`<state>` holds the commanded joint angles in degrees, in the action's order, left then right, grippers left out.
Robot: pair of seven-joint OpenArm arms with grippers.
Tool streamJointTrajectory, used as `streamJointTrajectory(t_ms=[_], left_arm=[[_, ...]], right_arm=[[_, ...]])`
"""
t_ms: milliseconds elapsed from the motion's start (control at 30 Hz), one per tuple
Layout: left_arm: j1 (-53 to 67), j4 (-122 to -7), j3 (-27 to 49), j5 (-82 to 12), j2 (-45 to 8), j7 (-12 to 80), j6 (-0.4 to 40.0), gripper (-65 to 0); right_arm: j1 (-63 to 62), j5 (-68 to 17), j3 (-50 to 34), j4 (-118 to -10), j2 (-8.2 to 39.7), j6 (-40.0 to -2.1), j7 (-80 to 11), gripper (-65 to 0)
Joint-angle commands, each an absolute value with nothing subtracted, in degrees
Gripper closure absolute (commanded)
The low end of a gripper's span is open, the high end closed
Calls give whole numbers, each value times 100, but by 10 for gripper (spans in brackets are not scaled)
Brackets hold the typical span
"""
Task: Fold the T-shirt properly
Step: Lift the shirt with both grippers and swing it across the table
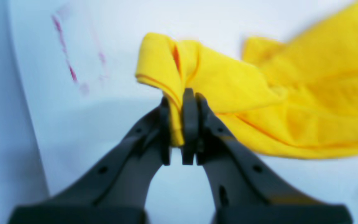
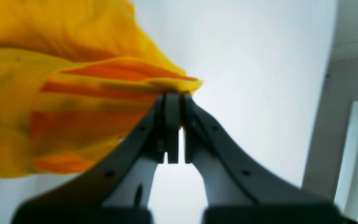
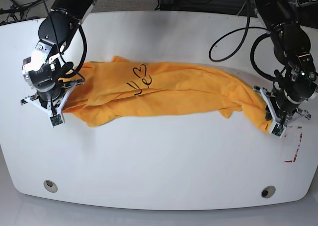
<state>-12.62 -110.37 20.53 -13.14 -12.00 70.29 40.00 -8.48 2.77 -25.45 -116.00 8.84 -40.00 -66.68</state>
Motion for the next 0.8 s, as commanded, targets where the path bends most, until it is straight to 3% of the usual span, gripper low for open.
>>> streamJointTrajectory(t_ms=[433, 800], left_arm=[[-3231, -10993, 2070, -1305, -1103, 7600, 4000, 0], [-4637, -10404, 2264, -1305, -1200, 7600, 4000, 0]], right_arm=[[-2501, 268, -2501, -11178, 1455, -4000, -6677, -13], [-3925, 295, -1719, -10888, 2123, -4000, -6756, -13]])
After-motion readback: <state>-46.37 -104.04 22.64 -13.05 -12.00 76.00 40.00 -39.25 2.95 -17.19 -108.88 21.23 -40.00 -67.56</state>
